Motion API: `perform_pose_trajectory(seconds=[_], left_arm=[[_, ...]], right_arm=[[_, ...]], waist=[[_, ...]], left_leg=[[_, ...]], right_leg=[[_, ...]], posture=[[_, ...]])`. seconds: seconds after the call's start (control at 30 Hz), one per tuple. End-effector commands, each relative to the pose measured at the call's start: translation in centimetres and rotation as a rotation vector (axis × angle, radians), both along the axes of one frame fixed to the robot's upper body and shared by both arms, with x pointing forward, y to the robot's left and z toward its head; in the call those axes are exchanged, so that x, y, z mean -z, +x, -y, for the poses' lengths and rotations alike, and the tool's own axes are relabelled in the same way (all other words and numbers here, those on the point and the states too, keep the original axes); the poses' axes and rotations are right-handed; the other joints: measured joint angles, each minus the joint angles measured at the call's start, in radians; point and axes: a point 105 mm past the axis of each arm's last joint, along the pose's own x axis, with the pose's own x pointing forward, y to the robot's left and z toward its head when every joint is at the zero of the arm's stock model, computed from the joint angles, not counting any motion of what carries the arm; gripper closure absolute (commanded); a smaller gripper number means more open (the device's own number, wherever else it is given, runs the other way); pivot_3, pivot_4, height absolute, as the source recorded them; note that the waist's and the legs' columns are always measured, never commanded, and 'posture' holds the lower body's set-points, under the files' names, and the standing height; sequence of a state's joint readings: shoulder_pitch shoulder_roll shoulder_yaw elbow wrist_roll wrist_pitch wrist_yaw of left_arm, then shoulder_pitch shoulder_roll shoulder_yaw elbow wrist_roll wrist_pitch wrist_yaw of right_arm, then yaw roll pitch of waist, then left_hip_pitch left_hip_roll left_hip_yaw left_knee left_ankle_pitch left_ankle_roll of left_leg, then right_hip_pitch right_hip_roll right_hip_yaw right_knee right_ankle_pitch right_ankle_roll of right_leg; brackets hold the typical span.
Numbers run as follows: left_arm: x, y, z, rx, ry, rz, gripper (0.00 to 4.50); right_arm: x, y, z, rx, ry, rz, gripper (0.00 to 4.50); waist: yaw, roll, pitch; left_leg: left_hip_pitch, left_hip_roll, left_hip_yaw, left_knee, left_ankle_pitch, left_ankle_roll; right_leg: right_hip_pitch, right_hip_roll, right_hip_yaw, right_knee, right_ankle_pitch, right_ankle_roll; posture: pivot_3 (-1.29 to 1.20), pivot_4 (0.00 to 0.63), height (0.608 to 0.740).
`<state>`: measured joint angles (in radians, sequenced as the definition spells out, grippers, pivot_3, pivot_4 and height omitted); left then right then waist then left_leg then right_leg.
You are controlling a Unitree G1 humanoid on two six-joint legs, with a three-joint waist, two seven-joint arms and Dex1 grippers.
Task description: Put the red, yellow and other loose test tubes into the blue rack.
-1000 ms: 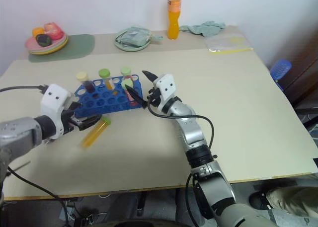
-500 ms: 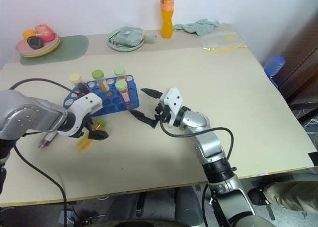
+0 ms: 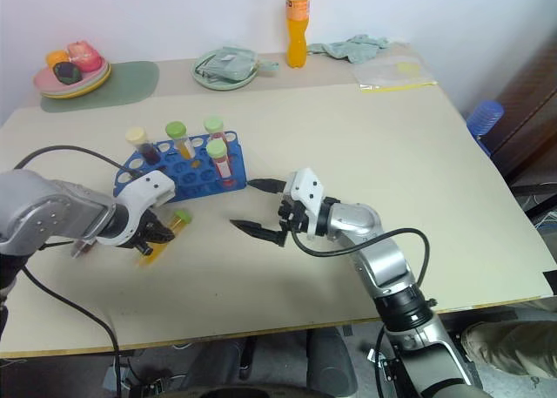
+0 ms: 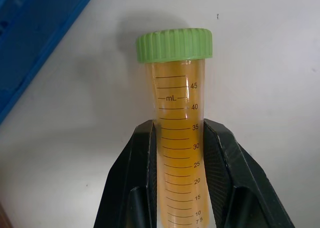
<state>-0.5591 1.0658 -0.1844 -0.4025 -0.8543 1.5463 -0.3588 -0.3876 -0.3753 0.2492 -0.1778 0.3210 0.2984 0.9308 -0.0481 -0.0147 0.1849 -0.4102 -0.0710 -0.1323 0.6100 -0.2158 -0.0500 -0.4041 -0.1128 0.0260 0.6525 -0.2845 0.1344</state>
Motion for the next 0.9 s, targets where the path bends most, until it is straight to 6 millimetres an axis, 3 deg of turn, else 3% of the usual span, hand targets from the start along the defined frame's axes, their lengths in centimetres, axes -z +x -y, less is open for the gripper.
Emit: perform_pose_trajectory(seconds=[0.03,0.13,0.23,0.43,0.5,0.63,0.77,0.9], left_arm=[[-4.7,0.8,-0.5,0.048,-0.086,0.279,3.78],[-8.6,1.4,-0.7,0.074,-0.2,0.574,3.78],[-11.3,1.9,-2.2,-0.002,-0.122,0.907,3.78],[-12.9,2.5,-0.7,-0.14,-0.283,1.259,3.78],[-12.4,3.3,0.0,-0.235,-0.229,1.378,3.78],[-10.4,4.1,1.8,-0.367,-0.301,1.495,3.78],[-7.4,4.8,4.2,-0.372,-0.376,1.465,3.78],[-5.9,4.9,5.5,-0.347,-0.42,1.43,3.78]], right_arm=[[-1.2,-0.6,0.3,-0.041,0.01,0.042,0.26],[-1.0,-0.8,0.5,-0.06,-0.006,0.031,0.26],[-0.2,-1.4,0.6,-0.107,-0.058,0.024,0.26],[0.0,-1.4,0.1,-0.124,-0.054,0.011,0.26],[0.1,-1.3,-0.1,-0.126,-0.054,0.006,0.26],[0.3,-1.1,-0.3,-0.115,-0.047,0.001,0.26],[0.3,-1.0,-0.4,-0.102,-0.042,0.002,0.26],[0.4,-0.9,-0.1,-0.086,-0.043,0.005,0.26]], waist=[[0.004,0.0,0.0],[0.012,0.0,0.0],[0.023,0.0,0.0],[0.042,-0.003,-0.001],[0.043,-0.004,-0.001],[0.042,-0.004,-0.002],[0.037,-0.004,-0.002],[0.037,-0.004,-0.002]], left_leg=[[0.0,0.0,0.0,0.0,0.0,0.0],[0.0,0.0,0.0,0.001,0.0,0.0],[0.0,0.0,0.0,0.001,0.0,0.001],[0.0,-0.001,0.0,0.003,-0.001,0.001],[0.0,-0.002,0.0,0.004,-0.001,0.002],[0.0,-0.003,0.001,0.004,-0.001,0.002],[0.0,-0.003,0.002,0.004,-0.001,0.002],[0.0,-0.003,0.002,0.004,-0.001,0.002]], right_leg=[[0.0,0.0,0.0,0.0,0.0,0.0],[0.0,-0.001,0.0,-0.001,0.0,0.0],[0.002,-0.002,-0.001,-0.003,0.0,0.0],[0.005,-0.004,-0.003,-0.004,0.001,0.001],[0.006,-0.004,-0.003,-0.004,0.001,0.002],[0.006,-0.004,-0.003,-0.004,0.001,0.002],[0.006,-0.004,-0.003,-0.003,0.001,0.002],[0.006,-0.003,-0.003,-0.003,0.001,0.002]], posture=[[0.0,0.15,0.74],[0.0,0.15,0.74],[0.0,0.15,0.74],[0.0,0.15,0.74],[0.0,0.15,0.74],[0.0,0.15,0.74],[0.0,0.15,0.74],[0.0,0.15,0.74]])
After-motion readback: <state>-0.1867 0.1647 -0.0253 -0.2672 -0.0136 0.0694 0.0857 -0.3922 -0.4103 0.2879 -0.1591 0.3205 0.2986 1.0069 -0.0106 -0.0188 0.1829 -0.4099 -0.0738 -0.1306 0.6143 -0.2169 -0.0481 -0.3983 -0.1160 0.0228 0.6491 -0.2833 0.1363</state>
